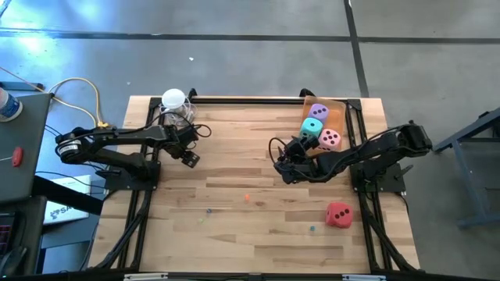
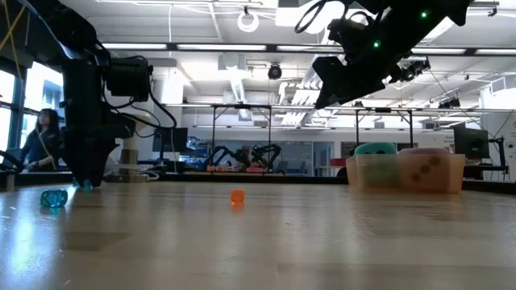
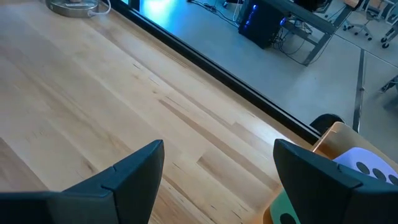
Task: Pick & Place Dice
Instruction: Put the light blue small die into the orange bin
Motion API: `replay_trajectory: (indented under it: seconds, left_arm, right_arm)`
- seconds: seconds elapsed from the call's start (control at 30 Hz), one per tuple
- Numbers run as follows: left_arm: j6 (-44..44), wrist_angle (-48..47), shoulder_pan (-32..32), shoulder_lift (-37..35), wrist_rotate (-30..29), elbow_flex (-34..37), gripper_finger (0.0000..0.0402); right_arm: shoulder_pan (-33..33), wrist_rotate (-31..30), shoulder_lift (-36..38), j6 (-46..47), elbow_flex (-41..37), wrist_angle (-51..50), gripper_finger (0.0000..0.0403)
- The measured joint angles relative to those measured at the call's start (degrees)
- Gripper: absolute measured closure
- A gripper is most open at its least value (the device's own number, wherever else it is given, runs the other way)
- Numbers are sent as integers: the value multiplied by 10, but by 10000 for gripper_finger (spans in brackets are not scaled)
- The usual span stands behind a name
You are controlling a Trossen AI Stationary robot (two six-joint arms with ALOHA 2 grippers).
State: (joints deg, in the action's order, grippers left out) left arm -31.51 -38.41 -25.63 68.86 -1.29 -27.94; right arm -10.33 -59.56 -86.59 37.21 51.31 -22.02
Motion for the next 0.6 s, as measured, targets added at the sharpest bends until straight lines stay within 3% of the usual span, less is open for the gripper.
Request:
replay_trajectory:
  seconds: [0.27, 0.6]
  left_arm:
    - [2, 4, 0, 0, -5, 0, 212]
    - [2, 7, 0, 0, -10, 0, 309]
  right_arm:
    - [0, 26, 0, 0, 0, 0, 109]
    - [0, 27, 0, 0, 0, 0, 109]
